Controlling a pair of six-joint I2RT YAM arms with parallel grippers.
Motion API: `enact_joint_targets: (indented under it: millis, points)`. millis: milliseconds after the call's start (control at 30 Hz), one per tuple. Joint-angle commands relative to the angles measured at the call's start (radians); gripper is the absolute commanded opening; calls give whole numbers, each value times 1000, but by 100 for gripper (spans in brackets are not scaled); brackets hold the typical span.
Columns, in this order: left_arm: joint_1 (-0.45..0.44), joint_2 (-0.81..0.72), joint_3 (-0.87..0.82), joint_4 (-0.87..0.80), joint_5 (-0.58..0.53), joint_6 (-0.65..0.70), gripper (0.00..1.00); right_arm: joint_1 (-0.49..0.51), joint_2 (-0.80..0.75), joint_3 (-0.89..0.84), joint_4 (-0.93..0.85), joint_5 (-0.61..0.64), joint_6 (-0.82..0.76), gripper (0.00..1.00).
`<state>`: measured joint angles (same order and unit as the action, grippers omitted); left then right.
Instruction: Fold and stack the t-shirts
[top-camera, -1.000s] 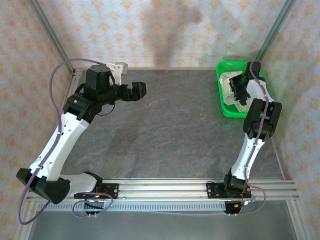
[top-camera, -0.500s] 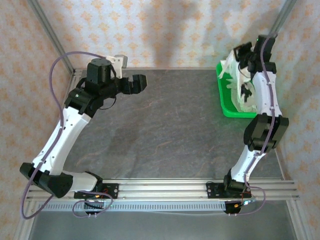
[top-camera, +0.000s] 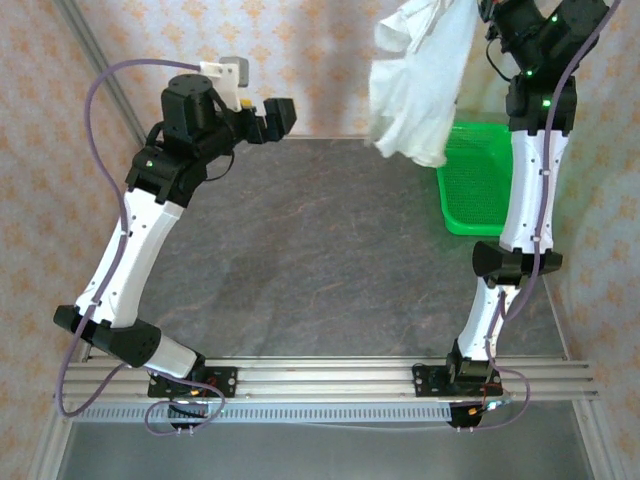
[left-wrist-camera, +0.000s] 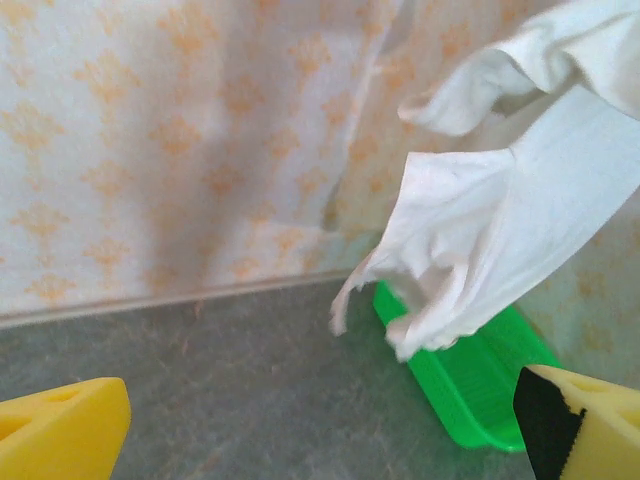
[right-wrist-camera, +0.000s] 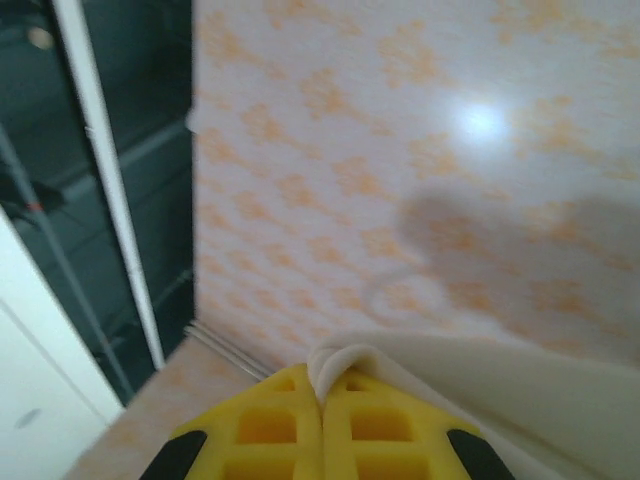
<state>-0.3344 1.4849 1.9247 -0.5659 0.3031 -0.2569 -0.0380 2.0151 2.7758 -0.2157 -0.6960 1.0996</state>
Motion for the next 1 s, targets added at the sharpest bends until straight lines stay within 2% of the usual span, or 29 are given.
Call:
enact_joint_targets:
  millis: [0, 100, 233, 467, 567, 700, 833, 967]
  points:
    - [27, -1, 68, 0, -53, 37, 100, 11, 10, 19, 231, -4, 216, 0]
    - [74, -22, 89, -10, -55, 25, 100, 36, 4, 19, 276, -18, 269, 0]
    - [120, -57, 91, -18, -52, 4, 100, 98, 5, 1, 244, -91, 261, 0]
    - [124, -125, 21, -46, -52, 26, 100, 308, 39, -115, 11, -182, 69, 0]
    - [124, -177, -77, -60, -42, 32, 100, 407, 58, -177, -218, -178, -103, 0]
    - [120, -274, -302, -75, -34, 14, 100, 533, 86, -361, -471, -108, -292, 0]
    - [102, -387, -568, -66, -64, -26, 100, 648, 157, -542, -488, -106, -338, 0]
    - [82, -458, -756, -63, -90, -66, 100, 722, 265, -574, -467, -162, -322, 0]
